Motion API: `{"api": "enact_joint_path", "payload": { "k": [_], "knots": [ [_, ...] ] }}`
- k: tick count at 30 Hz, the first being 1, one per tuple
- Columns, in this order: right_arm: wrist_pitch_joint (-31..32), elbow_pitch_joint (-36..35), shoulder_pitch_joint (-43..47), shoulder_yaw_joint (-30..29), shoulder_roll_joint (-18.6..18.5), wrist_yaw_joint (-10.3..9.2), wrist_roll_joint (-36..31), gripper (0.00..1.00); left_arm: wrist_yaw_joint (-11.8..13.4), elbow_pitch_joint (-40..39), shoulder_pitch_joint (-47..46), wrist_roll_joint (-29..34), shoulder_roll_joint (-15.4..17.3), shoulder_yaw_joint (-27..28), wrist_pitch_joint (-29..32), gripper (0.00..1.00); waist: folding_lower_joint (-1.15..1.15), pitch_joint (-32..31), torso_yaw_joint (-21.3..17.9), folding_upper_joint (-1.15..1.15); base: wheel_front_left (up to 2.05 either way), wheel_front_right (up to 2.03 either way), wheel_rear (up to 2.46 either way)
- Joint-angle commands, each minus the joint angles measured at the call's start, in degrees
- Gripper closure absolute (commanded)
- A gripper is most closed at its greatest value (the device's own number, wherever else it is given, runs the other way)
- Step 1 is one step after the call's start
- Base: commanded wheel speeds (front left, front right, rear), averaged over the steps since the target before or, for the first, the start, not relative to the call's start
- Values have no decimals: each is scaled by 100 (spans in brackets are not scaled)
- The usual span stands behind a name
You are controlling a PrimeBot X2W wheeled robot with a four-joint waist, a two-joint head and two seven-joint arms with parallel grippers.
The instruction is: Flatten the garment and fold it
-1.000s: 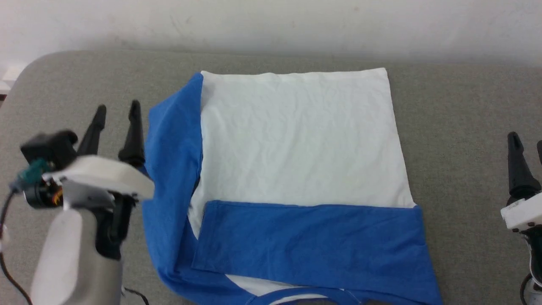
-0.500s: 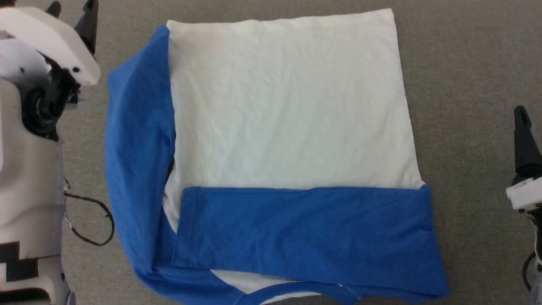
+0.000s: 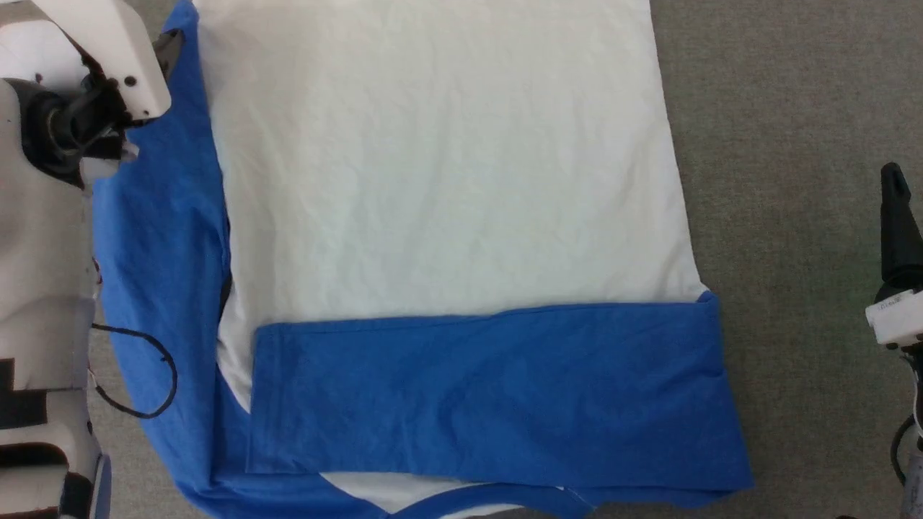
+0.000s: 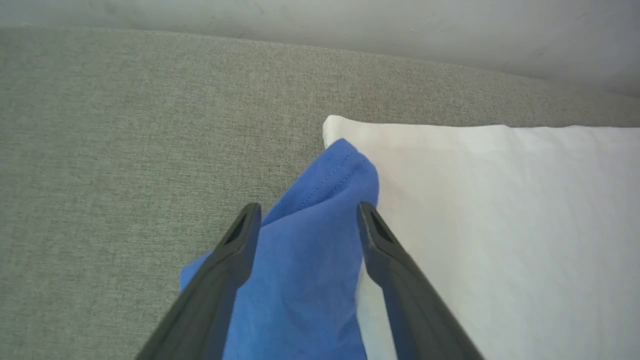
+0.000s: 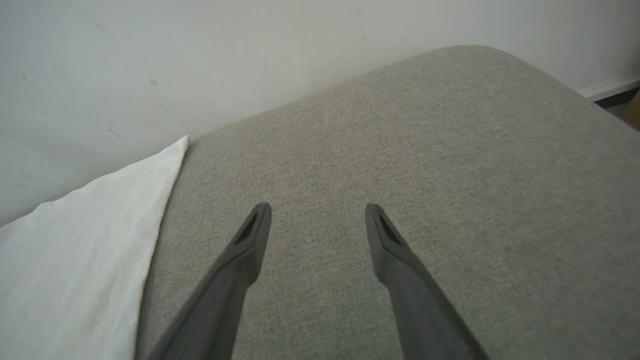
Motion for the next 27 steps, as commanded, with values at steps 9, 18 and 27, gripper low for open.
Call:
{"api": "enact_joint_path", "payload": {
  "k": [9, 18, 27],
  "knots": [
    [-87, 34, -164, 49, 12, -4, 89, 0, 62, -18, 2, 64, 147, -201, 378, 0, -1, 308, -130, 0, 0, 0, 0],
    [-144, 215, -200, 107, 13, -4, 102, 0, 5, -144, 69, -46, 129, -174, 153, 100, -1, 309, -52, 0, 0, 0, 0],
    [-184, 499, -109, 159, 13, -4, 53, 0, 69, -160, 310, -531, -152, 293, -593, 100, -1, -354, 248, 0, 0, 0, 0]
  ]
}}
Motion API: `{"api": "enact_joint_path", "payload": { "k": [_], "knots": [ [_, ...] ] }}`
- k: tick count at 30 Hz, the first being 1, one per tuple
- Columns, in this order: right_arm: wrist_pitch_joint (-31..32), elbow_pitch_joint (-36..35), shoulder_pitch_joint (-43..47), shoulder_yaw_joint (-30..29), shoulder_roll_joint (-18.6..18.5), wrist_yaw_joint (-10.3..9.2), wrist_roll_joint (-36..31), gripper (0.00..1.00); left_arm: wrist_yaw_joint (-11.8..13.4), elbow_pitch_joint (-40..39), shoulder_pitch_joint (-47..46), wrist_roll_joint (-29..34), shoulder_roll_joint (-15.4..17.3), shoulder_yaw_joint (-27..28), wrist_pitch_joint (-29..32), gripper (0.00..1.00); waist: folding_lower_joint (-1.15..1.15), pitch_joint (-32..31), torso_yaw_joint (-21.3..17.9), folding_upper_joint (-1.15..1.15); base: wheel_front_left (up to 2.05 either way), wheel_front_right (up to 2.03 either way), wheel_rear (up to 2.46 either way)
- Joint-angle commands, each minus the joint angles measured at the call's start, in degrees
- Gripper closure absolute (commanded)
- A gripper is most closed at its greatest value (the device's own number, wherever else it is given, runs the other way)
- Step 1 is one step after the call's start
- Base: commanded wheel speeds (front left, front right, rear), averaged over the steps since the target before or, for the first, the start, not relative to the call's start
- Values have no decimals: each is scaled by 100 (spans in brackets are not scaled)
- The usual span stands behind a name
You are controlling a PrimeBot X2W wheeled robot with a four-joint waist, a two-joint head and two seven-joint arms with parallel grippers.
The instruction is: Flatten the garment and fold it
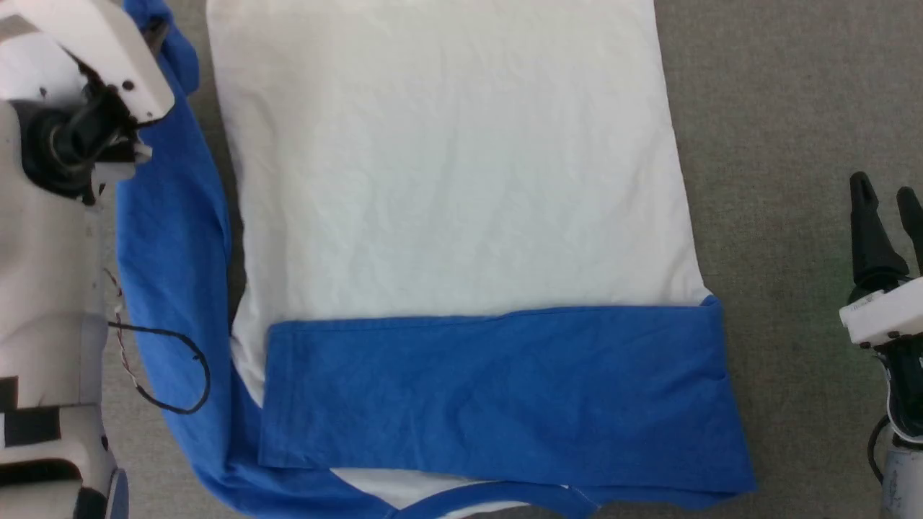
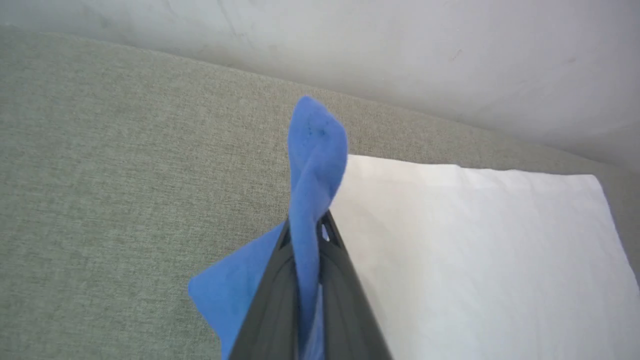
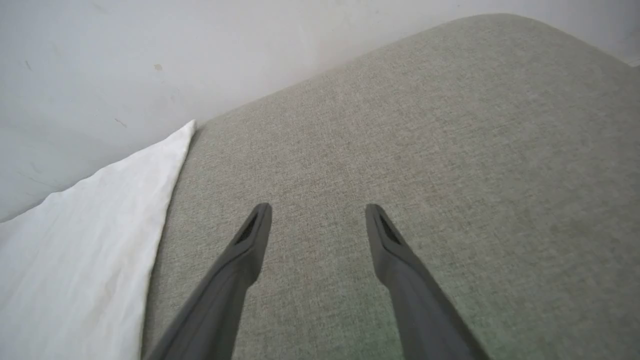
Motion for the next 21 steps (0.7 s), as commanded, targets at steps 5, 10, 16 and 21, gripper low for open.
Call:
{"api": "enact_joint_path", "payload": {
  "k": [5, 10, 16, 21],
  "knots": [
    [-30, 112, 152, -19, 14, -4, -5, 0, 221, 50, 442, -118, 42, 374, -575, 100, 0, -754, 438, 0, 0, 0, 0],
    [-74, 284, 365, -19, 14, -4, 68, 0, 288, 45, 976, -161, 156, 691, -1191, 100, 0, -1234, 697, 0, 0, 0, 0],
    [-134, 445, 563, -18, 14, -4, 132, 0, 326, -136, 1632, -166, 316, 930, -1587, 100, 0, -1586, 936, 0, 0, 0, 0],
    [-173, 539, 658, 0, 14, -4, 167, 0, 323, -413, 2141, -366, 391, 1243, -1741, 100, 0, -1767, 1014, 0, 0, 0, 0]
  ]
}}
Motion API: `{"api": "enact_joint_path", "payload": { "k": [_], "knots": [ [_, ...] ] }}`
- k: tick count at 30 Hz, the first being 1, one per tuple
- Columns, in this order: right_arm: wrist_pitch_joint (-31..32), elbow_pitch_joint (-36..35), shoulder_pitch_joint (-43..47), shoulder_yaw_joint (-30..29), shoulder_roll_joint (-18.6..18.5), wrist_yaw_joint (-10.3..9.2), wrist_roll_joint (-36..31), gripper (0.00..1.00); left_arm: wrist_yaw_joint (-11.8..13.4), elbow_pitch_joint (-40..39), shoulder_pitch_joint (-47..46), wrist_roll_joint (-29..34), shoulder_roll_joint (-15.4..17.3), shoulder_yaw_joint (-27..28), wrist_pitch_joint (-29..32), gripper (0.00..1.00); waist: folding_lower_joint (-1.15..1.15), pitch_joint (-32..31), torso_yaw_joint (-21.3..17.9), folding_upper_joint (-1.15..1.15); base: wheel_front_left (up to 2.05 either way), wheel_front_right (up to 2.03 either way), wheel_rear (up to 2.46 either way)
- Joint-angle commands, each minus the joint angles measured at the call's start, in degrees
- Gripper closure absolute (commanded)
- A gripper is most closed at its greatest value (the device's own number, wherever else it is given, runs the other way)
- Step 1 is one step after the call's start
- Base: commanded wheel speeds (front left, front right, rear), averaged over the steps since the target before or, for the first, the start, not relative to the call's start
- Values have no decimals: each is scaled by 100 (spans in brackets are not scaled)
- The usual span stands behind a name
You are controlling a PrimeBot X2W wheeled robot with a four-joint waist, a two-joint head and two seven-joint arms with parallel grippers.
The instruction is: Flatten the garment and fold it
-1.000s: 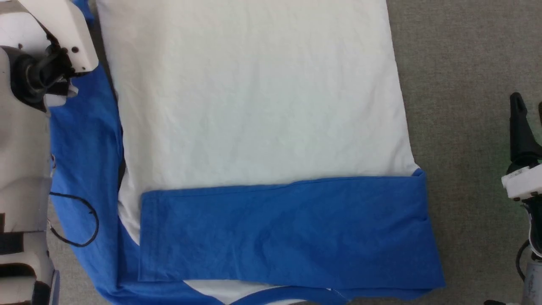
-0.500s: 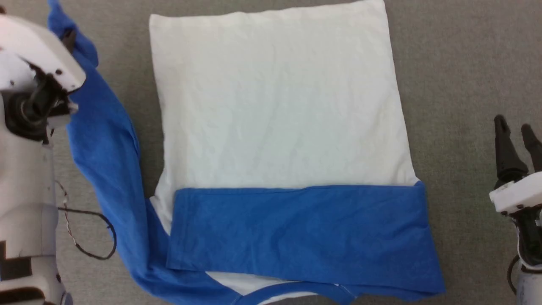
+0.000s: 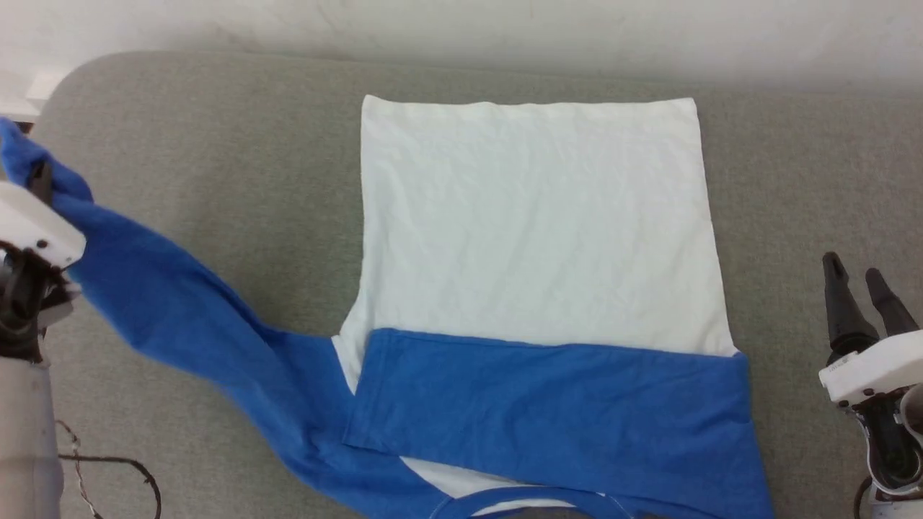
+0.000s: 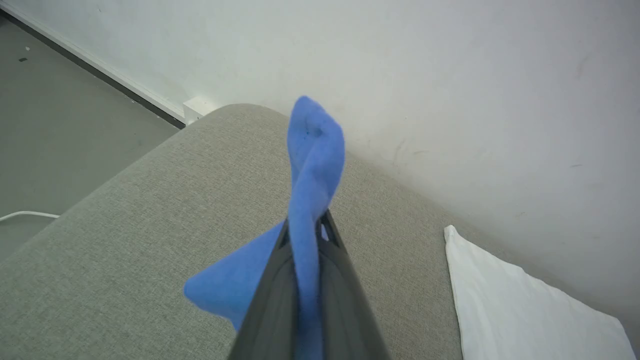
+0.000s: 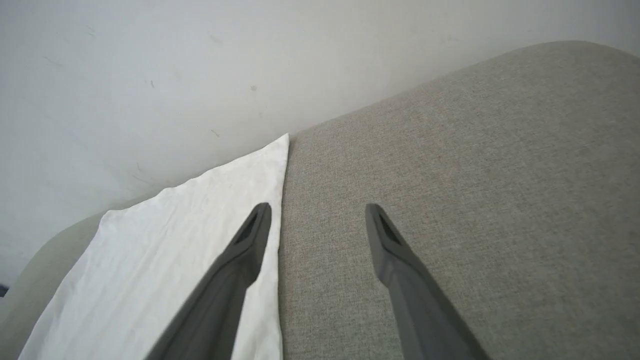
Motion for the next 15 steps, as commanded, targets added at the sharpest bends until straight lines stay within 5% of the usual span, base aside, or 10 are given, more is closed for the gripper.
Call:
{"api": "enact_joint_path", "payload": {
  "k": [1, 10, 15],
  "knots": [
    [-45, 10, 75, -6, 13, -4, 53, 0, 46, -72, 129, -72, 11, 90, -43, 100, 2, -235, 197, 0, 0, 0, 0],
    [-93, 101, 239, -12, 13, -4, 105, 0, 117, -547, 722, -273, 165, 442, 19, 100, 2, -424, 211, 0, 0, 0, 0],
    [-117, 156, 298, 17, 13, -4, 130, 0, -71, -1096, 930, -305, 128, 304, 66, 100, 2, -504, 169, 0, 0, 0, 0]
  ]
}}
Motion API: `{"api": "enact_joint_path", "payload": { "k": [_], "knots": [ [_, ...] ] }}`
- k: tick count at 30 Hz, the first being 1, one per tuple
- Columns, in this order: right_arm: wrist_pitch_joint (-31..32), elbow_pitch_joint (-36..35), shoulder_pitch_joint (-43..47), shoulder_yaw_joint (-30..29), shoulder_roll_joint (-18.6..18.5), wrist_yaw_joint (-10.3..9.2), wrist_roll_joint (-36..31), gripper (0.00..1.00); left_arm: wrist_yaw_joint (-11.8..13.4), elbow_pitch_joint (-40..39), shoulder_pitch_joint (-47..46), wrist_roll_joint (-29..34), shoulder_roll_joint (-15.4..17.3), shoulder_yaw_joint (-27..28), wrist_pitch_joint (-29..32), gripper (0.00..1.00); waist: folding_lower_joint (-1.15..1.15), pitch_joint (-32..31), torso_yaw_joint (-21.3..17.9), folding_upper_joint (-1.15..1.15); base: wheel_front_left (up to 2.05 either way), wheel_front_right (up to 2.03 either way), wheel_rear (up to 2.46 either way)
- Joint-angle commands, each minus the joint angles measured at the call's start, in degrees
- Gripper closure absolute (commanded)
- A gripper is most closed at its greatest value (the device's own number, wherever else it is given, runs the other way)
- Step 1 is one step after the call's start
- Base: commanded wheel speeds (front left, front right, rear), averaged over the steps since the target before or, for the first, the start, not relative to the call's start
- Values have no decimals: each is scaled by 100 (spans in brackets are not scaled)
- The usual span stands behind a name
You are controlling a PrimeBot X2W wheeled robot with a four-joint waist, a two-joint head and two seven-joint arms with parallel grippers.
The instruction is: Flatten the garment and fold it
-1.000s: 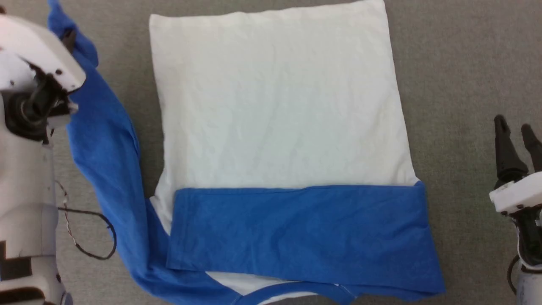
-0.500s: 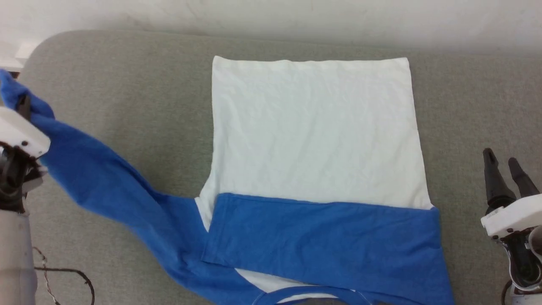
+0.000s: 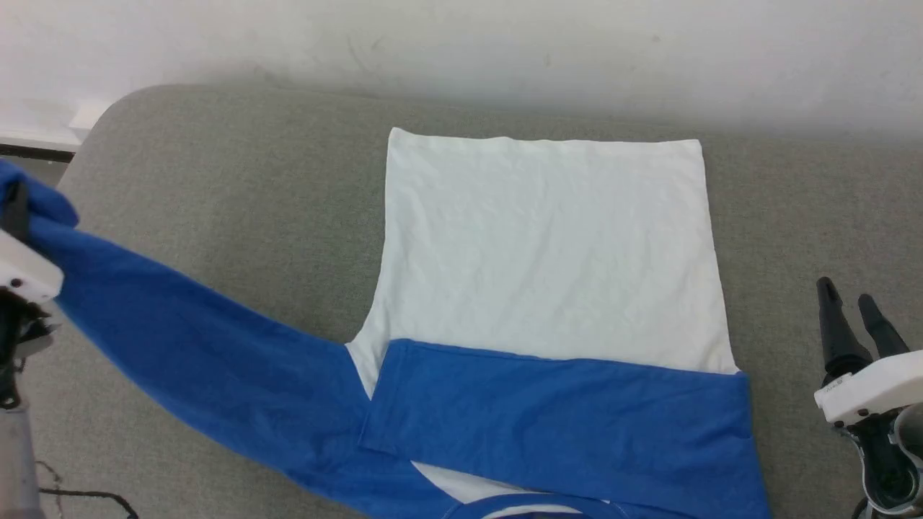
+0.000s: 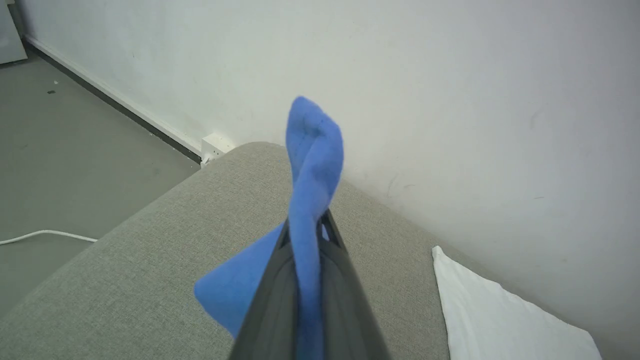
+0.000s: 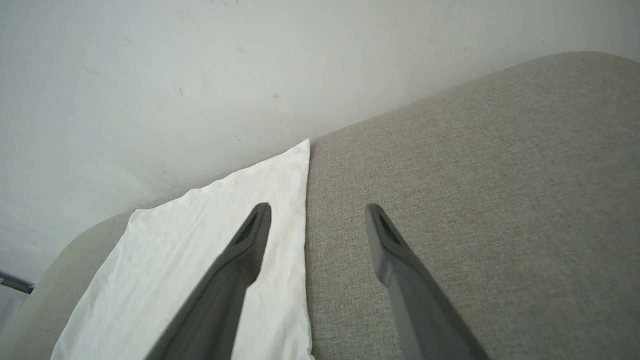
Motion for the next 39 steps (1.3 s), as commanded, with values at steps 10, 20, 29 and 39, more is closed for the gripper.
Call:
{"api": "enact_joint_path", "payload": {
  "k": [10, 20, 29, 39],
  "knots": [
    [-102, 106, 182, 45, 12, -4, 94, 0, -308, -1467, 534, -38, -947, -1130, 216, 100, 0, -94, -77, 0, 0, 0, 0],
    [-81, 108, 106, 164, 12, -4, 103, 0, -705, -1447, 479, 288, -2093, -3254, 251, 100, 0, 80, -254, 0, 0, 0, 0],
    [-75, 119, -12, 258, 12, -4, 115, 0, -927, -297, 85, 148, -2244, -4787, -132, 100, 0, 327, -567, 0, 0, 0, 0],
    [-127, 193, -58, 268, 12, -4, 133, 0, -902, 520, -389, -840, -2247, -6395, -386, 12, 0, 453, -761, 0, 0, 0, 0]
  ]
}}
